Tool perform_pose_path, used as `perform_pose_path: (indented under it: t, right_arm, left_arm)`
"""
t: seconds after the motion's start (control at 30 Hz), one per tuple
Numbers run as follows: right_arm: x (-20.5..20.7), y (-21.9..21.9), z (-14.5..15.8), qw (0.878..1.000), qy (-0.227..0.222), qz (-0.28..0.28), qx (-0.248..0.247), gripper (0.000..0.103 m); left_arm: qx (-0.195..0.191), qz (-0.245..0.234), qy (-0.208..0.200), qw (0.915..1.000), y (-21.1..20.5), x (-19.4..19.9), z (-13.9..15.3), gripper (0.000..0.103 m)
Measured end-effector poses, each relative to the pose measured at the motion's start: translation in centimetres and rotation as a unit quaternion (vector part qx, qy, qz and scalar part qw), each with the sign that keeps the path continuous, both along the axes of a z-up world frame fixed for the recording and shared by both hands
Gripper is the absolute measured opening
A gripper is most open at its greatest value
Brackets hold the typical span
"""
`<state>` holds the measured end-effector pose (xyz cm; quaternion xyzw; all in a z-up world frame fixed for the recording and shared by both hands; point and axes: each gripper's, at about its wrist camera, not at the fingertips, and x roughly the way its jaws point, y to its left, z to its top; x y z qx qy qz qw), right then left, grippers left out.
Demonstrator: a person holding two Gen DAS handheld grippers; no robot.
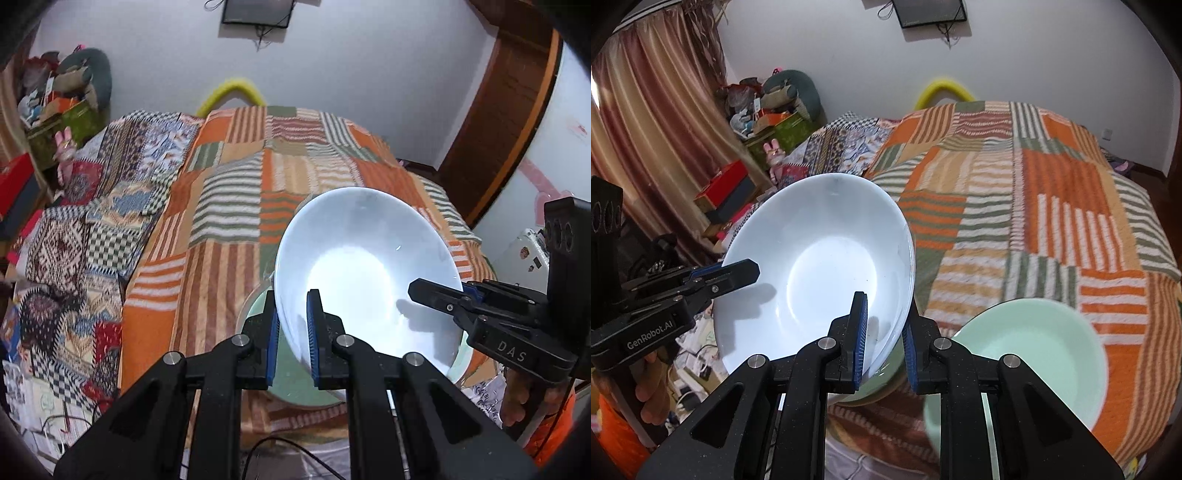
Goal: Organize plates and bowls
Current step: 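Lower the white bowl into the mint bowl and open the left tool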
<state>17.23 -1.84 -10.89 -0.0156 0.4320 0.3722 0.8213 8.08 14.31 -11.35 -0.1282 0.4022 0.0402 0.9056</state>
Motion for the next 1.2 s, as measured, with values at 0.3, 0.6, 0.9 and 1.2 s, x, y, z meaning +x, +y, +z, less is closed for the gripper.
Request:
perform_pose_path:
  t: [0.3, 0.6, 0.9, 1.2]
  right_arm:
    - [-0.8, 1.7, -3.1, 0.999, 0.031, 0.010, -0.027, 0.017]
    - [-1.3, 2.8, -4.8, 0.997, 0.048, 0.017, -0.052, 0.017]
    - [-1.5, 3.3, -5.3, 0.996, 0.043, 0.020, -0.070, 0.017]
    - [-1.6, 3.8, -5.5, 0.996, 0.028, 0.021, -0.084, 0.018]
  left_arm:
    - [-0.020, 0.017, 0.031, 0.9992, 1.6, -0.3, -3.7, 0.012]
    - [-0.042, 0.025, 0.063, 0.9968, 2.5, 0.0, -6.9, 0.012]
    - [-0.053, 0.027, 0.087, 0.9944, 2.9, 0.4, -9.1, 0.012]
    - [-0.053, 0.029, 0.094, 0.9937, 2.8, 0.7, -10.0, 0.012]
